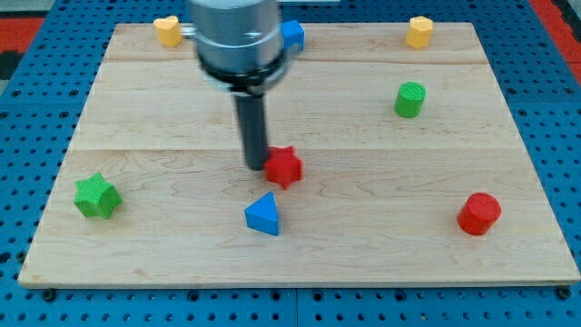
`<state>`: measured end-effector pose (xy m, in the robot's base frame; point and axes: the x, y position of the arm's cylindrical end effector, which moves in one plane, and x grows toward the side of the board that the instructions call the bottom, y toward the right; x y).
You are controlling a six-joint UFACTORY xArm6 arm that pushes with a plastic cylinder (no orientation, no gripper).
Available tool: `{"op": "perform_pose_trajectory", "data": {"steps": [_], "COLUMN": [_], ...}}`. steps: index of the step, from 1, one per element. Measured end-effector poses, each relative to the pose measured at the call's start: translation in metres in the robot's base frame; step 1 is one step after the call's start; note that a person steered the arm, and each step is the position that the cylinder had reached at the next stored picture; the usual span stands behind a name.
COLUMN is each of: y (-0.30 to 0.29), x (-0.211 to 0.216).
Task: Move the red circle right to the red star
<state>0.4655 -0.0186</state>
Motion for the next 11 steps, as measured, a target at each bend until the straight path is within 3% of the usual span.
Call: {"op": "perform_pose_trajectory", "data": {"steps": [1, 2, 7, 8, 10, 11], "y": [0.026, 0.020, 0.252, 0.289, 0.202, 0.234], "x": [0.003, 0.040, 0.118, 0.110, 0.090, 0.076]}}
